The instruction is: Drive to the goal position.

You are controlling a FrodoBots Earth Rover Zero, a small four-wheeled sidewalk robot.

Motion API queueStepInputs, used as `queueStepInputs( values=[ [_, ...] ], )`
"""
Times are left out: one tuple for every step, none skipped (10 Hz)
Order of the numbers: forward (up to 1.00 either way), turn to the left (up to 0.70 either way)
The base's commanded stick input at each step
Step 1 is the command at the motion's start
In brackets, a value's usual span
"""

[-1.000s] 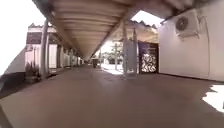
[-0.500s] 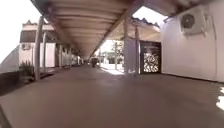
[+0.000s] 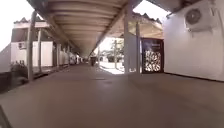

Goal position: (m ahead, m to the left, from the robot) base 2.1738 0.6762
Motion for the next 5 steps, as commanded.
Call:
queueStepInputs(
  values=[
    [0.70, 0.00],
    [0.70, 0.00],
    [0.70, 0.00],
    [0.70, 0.00],
    [0.70, 0.00]
  ],
)
